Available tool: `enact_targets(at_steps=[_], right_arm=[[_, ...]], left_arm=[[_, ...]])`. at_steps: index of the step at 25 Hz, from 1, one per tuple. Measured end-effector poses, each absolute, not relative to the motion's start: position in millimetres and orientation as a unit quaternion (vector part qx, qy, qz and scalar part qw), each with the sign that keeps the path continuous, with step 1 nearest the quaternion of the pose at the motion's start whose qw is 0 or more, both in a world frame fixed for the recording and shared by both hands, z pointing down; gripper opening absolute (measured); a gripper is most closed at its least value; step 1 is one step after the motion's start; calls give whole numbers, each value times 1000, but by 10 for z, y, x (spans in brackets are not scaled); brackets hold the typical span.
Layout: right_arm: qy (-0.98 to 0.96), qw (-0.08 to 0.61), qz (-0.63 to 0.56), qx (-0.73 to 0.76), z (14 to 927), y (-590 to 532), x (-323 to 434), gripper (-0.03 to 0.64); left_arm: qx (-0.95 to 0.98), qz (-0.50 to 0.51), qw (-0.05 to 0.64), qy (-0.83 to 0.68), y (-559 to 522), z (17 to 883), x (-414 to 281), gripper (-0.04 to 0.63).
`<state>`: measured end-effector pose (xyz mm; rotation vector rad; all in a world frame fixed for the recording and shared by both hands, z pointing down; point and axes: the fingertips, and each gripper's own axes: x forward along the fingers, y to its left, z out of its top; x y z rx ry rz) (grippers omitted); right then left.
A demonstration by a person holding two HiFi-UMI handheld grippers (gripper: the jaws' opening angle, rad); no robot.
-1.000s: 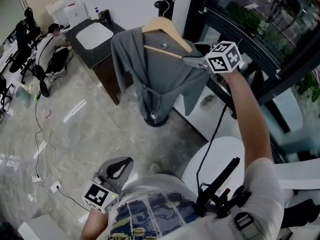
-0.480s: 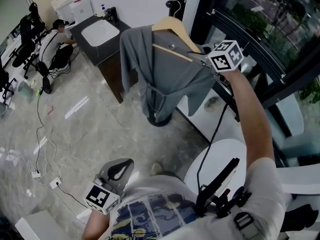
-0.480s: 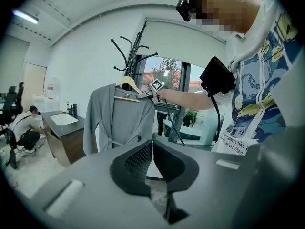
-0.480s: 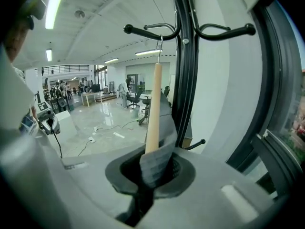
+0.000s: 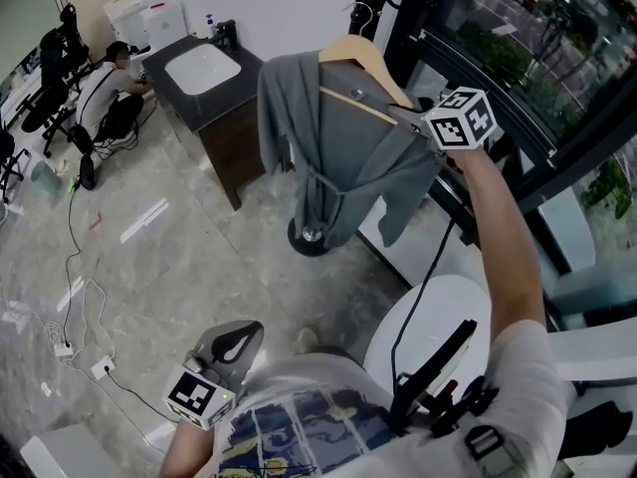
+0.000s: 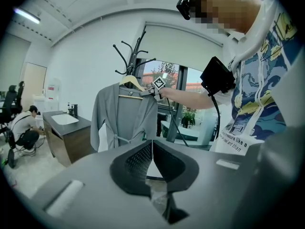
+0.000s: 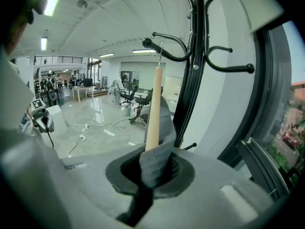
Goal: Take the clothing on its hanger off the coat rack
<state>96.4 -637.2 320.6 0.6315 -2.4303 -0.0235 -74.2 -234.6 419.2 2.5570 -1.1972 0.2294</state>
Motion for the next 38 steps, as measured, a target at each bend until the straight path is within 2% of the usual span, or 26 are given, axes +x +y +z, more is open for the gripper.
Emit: enact_targets(at_steps=[14, 38], right_arm=[[-914, 303, -38, 267, 2722, -5221, 931, 11], [-939, 281, -59, 188, 2638, -2344, 11, 11]], left_arm=[[903, 63, 143, -399, -1649, 4156, -1137, 14], [934, 62, 120, -330, -385, 4153, -1526, 14]])
